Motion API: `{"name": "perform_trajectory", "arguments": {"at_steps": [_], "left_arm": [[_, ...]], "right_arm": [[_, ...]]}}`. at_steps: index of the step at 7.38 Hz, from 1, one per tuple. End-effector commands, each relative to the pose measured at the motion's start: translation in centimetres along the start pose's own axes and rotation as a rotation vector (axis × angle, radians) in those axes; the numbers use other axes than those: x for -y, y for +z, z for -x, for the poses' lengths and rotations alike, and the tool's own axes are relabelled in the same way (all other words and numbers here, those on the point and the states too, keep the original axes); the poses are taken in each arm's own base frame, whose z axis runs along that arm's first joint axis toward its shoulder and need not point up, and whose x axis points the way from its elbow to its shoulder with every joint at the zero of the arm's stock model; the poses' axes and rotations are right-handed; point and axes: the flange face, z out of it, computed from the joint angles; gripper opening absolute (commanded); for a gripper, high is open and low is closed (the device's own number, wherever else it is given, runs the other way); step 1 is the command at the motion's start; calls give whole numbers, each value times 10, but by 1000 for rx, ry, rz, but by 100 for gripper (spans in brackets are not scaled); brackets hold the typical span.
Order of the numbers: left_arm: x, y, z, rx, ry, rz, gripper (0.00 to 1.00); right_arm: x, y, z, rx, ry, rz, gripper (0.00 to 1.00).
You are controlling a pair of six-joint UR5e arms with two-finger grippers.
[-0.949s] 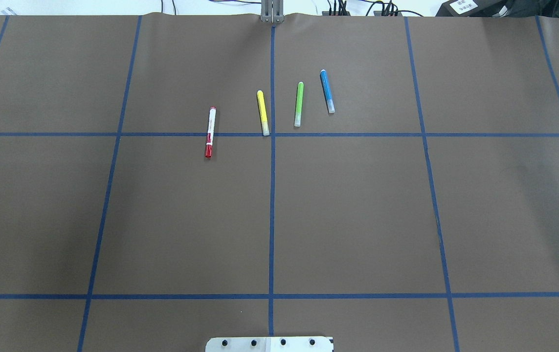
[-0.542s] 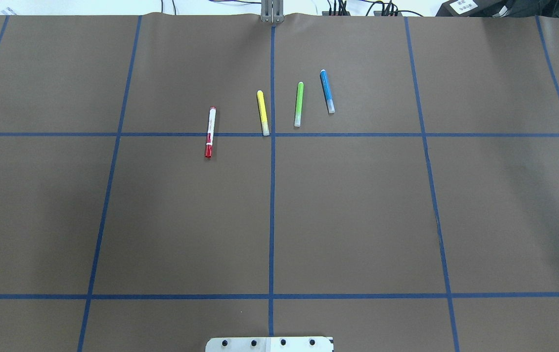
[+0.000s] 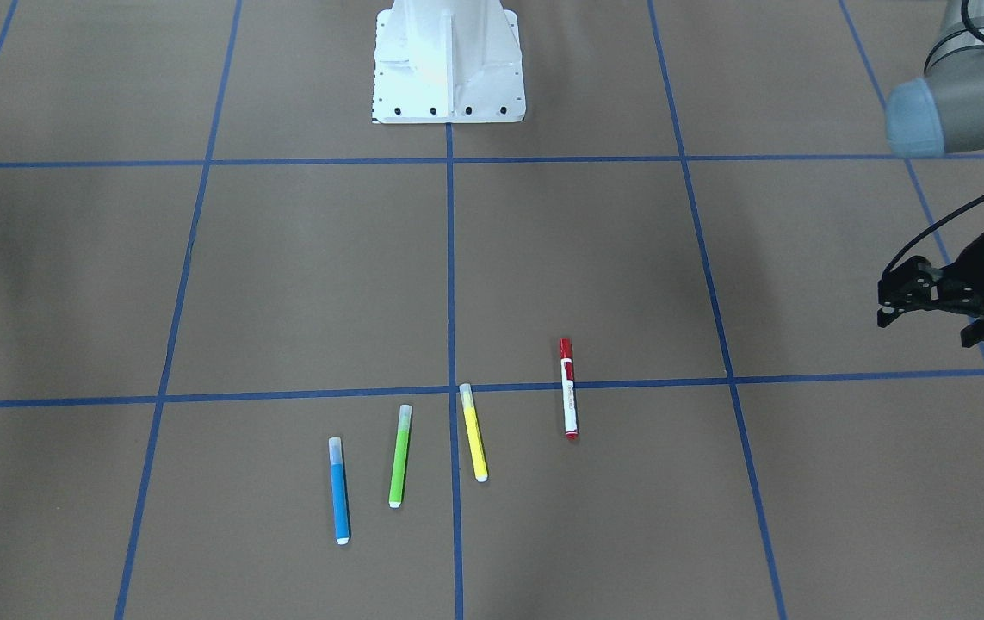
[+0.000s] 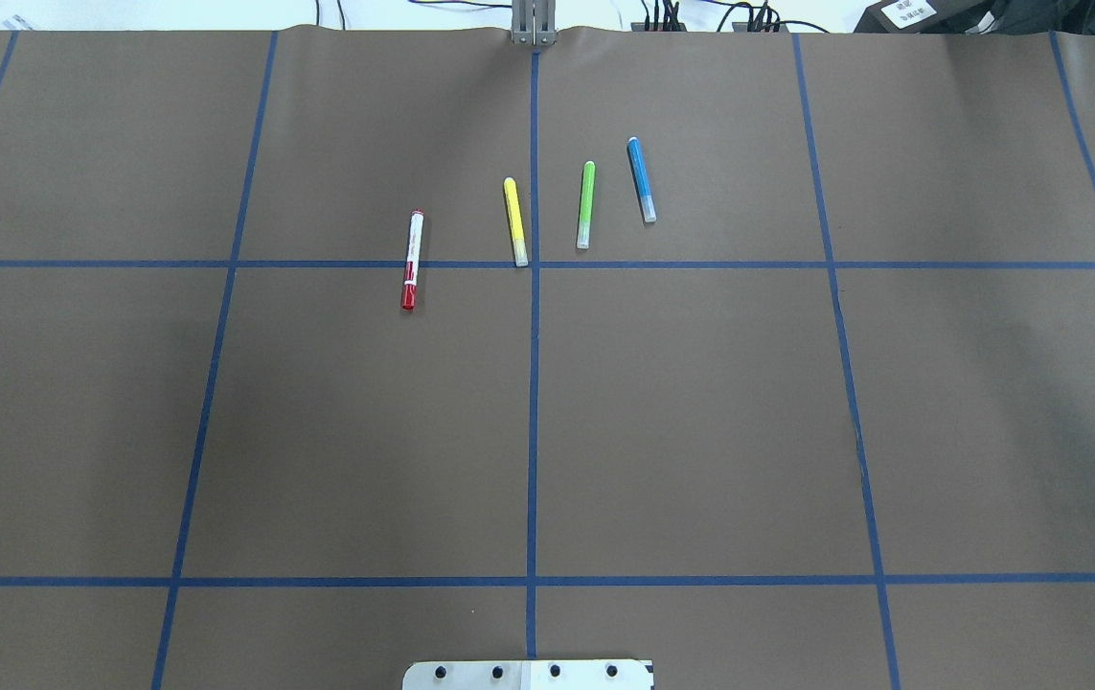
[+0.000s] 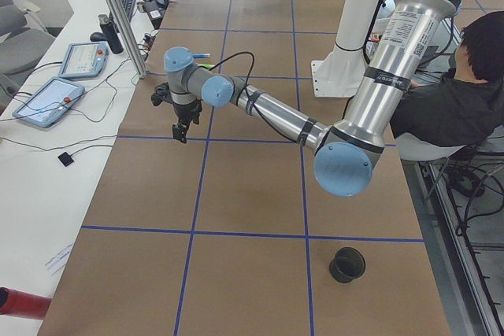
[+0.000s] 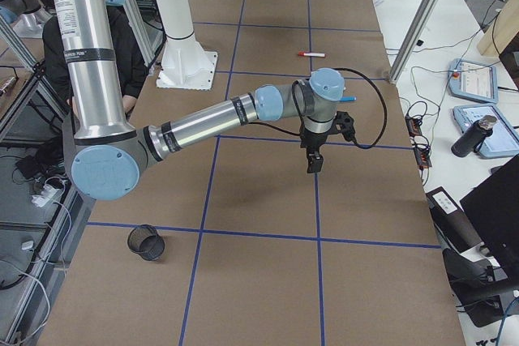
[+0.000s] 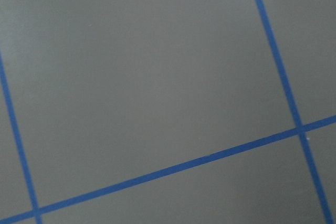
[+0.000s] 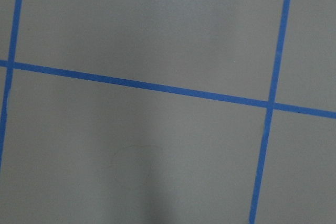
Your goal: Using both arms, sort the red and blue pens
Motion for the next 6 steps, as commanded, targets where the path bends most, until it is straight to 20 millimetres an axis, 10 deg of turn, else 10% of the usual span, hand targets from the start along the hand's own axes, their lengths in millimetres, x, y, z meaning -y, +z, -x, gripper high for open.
{"name": "perform_trajectory", "arguments": {"at_steps": [1, 5, 6], "left_arm": [[46, 32, -93, -43, -83, 39, 100], [132, 83, -257, -87, -192, 116, 99], [135, 102, -268, -110, -188, 104, 99]], "right_arm": [[6, 2, 16, 11, -32, -2, 100], [6, 5, 25, 63, -33, 10, 100], [8, 10, 31, 71, -21, 21, 100]]}}
